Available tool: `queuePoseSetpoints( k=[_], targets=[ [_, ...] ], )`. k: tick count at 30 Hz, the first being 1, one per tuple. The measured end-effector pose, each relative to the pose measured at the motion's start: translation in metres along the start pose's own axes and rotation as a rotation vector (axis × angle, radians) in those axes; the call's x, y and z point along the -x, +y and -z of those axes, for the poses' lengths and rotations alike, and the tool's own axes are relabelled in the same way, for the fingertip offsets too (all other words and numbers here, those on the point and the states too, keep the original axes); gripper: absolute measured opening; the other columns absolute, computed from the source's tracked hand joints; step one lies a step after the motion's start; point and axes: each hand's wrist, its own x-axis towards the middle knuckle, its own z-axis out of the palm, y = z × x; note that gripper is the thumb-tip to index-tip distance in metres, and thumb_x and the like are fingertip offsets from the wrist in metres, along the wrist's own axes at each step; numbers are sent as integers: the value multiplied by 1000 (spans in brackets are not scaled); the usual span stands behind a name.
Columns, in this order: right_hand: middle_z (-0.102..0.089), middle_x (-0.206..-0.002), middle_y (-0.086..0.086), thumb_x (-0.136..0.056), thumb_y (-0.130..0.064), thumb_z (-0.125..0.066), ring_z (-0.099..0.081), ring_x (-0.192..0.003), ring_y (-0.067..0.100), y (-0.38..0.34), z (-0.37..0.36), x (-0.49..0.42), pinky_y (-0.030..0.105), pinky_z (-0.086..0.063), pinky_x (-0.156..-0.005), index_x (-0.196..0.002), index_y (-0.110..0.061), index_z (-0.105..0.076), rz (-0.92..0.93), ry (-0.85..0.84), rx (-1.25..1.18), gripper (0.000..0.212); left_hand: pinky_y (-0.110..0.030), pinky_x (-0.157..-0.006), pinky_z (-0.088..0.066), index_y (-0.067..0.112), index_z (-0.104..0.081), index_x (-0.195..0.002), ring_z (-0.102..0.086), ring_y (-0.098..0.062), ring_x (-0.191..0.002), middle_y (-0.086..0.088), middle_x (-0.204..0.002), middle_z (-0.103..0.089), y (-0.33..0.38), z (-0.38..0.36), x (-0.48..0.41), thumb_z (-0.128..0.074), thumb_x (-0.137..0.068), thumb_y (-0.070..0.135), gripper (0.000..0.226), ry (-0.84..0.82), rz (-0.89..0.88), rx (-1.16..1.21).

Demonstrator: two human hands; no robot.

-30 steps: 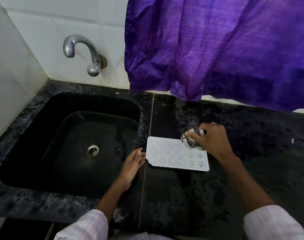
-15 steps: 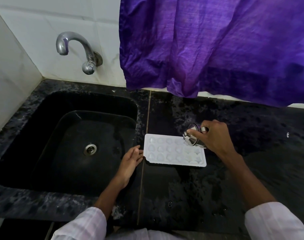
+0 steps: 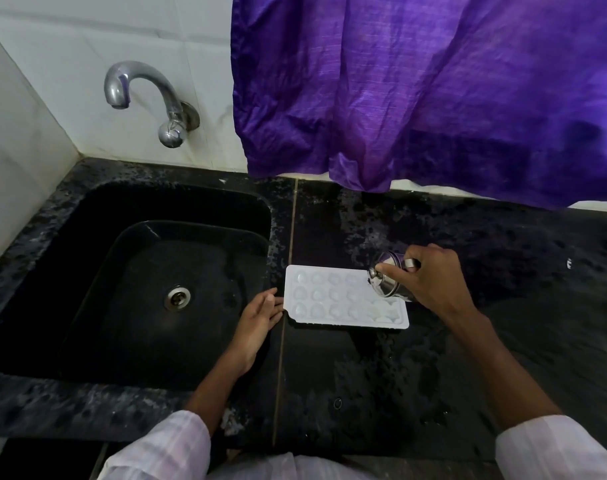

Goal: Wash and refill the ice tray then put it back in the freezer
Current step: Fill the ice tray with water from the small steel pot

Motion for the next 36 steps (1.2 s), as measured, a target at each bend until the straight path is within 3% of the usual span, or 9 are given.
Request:
queuePoseSetpoints(
  k=[8,15,25,31,36],
  targets=[
    [-35,-45,-13,-68,-45,-83,-33,-48,3,-7,-1,10,21,-26,-48,-51,-19,-35,12,2,-36,57,-25,-101,-46,10,-47,-139,-61,-13,-115,-7,-123,-64,1,-1,0,-37,-106,27,38,4,4,4],
    [-41,-44,-3,-69,-51,-78,-35,-48,11,-17,-6,12,34,-41,-51,-51,-13,-40,33,5,-60,58,-23,-97,-47,10,-48,-138,-62,-14,-115,-6,-120,-65,0,-1,0,-37,-107,26,37,12,0,2],
    [-40,-45,-6,-69,-54,-76,-35,-49,8,-23,-7,16,36,-44,-50,-51,-17,-37,31,-4,-51,57,-21,-94,-48,10,-49,-136,-62,-12,-114,-5,-119,-65,1,-2,1,-37,-107,26,36,9,-1,-2],
    [-36,-45,-8,-69,-53,-76,-39,-49,16,-21,-4,24,25,-30,-50,-51,-20,-32,43,-13,-64,58,-25,-99,-47,8,-47,-140,-62,-14,-116,-6,-121,-65,-1,0,-1,-38,-106,28,40,10,8,-11],
    [-34,-46,-11,-68,-46,-81,-34,-49,11,-16,-1,33,21,-25,-51,-52,-26,-28,19,-10,-73,59,-21,-94,-48,8,-47,-140,-62,-13,-114,-7,-121,-66,0,0,0,-38,-106,27,40,7,8,-7]
  ],
)
